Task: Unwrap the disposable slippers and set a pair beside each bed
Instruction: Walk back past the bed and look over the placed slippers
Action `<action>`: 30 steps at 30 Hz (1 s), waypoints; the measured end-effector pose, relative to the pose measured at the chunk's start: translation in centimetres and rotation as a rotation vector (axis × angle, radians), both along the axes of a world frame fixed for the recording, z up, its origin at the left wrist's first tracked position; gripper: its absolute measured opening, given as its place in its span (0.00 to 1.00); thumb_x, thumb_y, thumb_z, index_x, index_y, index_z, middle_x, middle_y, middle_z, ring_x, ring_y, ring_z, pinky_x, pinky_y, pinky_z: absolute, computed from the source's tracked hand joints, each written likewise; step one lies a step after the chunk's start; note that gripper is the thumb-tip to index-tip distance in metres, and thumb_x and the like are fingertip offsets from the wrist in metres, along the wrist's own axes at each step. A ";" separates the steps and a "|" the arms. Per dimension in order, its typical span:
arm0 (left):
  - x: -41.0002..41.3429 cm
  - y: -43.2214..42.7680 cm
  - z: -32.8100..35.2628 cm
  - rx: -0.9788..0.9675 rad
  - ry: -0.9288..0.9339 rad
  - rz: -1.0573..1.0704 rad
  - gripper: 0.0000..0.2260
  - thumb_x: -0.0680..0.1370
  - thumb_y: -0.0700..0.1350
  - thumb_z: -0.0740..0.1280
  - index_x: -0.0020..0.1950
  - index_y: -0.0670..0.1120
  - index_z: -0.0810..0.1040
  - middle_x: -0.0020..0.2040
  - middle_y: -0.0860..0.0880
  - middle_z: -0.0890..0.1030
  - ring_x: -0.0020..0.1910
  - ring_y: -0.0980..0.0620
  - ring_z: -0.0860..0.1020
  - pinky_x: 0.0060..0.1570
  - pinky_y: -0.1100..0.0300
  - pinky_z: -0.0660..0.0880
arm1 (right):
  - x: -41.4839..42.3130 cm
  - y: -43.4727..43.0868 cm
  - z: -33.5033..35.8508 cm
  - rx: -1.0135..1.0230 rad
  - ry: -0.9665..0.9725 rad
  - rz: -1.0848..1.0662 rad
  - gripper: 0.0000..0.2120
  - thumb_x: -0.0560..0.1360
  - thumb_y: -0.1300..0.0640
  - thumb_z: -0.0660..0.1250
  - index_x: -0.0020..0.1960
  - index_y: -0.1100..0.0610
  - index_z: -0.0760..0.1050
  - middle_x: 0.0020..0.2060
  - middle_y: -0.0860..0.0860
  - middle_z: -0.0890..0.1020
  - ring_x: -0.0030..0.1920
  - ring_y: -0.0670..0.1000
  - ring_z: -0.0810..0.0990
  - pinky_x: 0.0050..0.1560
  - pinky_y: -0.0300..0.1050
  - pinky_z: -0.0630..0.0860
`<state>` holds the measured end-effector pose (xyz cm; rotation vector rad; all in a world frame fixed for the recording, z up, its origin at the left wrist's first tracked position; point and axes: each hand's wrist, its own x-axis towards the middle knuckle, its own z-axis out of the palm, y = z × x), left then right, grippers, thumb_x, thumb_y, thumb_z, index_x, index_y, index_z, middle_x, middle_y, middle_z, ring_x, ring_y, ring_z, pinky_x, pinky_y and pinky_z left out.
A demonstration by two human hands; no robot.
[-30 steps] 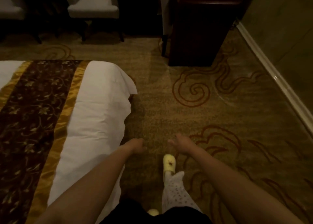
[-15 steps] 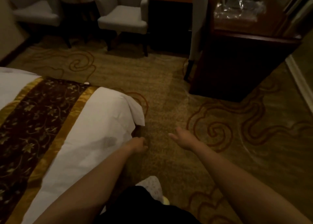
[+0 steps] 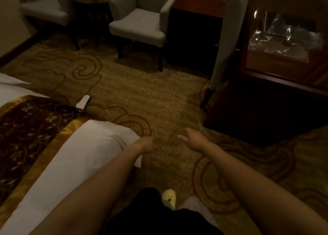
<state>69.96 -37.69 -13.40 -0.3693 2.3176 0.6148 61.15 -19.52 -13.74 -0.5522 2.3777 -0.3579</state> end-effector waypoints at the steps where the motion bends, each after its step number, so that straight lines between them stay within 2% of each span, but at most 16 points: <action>1: -1.8 -0.4 0.1 -0.008 -0.006 0.006 0.20 0.81 0.47 0.56 0.71 0.41 0.65 0.70 0.40 0.69 0.67 0.42 0.69 0.64 0.54 0.67 | -1.9 -0.3 0.1 0.003 -0.004 0.007 0.27 0.78 0.44 0.56 0.69 0.62 0.62 0.67 0.62 0.71 0.66 0.61 0.69 0.65 0.51 0.68; 7: -11.7 -3.8 -0.4 -0.043 -0.040 0.118 0.20 0.80 0.47 0.57 0.70 0.40 0.66 0.70 0.40 0.70 0.68 0.42 0.69 0.63 0.54 0.68 | -13.6 -4.1 -0.5 0.046 -0.040 0.124 0.26 0.79 0.44 0.55 0.68 0.62 0.63 0.66 0.61 0.71 0.66 0.61 0.69 0.65 0.53 0.68; 13: -20.7 -8.4 -1.5 -0.016 -0.041 0.370 0.19 0.80 0.47 0.57 0.69 0.41 0.69 0.68 0.40 0.72 0.66 0.42 0.71 0.62 0.55 0.69 | -26.0 -10.6 -1.7 0.074 -0.080 0.317 0.27 0.79 0.44 0.55 0.69 0.62 0.63 0.67 0.61 0.70 0.66 0.60 0.69 0.66 0.54 0.68; 17: -24.6 -11.6 -0.9 0.022 -0.035 0.520 0.20 0.80 0.48 0.58 0.69 0.42 0.69 0.69 0.41 0.72 0.67 0.42 0.70 0.65 0.54 0.69 | -33.2 -15.8 -1.3 0.122 -0.051 0.483 0.28 0.79 0.44 0.54 0.71 0.62 0.61 0.69 0.61 0.69 0.67 0.60 0.68 0.66 0.51 0.68; 22: -27.6 -16.4 -0.9 0.044 -0.030 0.664 0.20 0.79 0.48 0.58 0.69 0.43 0.69 0.70 0.42 0.71 0.67 0.43 0.70 0.67 0.52 0.68 | -38.8 -23.7 -1.6 0.127 -0.054 0.608 0.27 0.78 0.42 0.54 0.68 0.62 0.64 0.66 0.61 0.71 0.64 0.60 0.71 0.62 0.51 0.70; 27: -30.9 -22.6 -2.3 0.047 -0.077 0.739 0.18 0.79 0.48 0.59 0.68 0.44 0.72 0.69 0.42 0.72 0.66 0.42 0.71 0.65 0.54 0.69 | -42.6 -33.0 -3.1 0.117 -0.074 0.726 0.27 0.78 0.43 0.55 0.68 0.62 0.64 0.66 0.61 0.71 0.65 0.60 0.71 0.63 0.52 0.70; 30: -33.5 -28.0 -3.5 0.054 -0.075 0.798 0.20 0.79 0.49 0.58 0.69 0.44 0.69 0.70 0.42 0.71 0.67 0.43 0.70 0.66 0.55 0.67 | -45.5 -39.5 -3.6 0.118 -0.078 0.792 0.28 0.78 0.43 0.55 0.69 0.62 0.63 0.67 0.61 0.70 0.65 0.60 0.70 0.64 0.52 0.69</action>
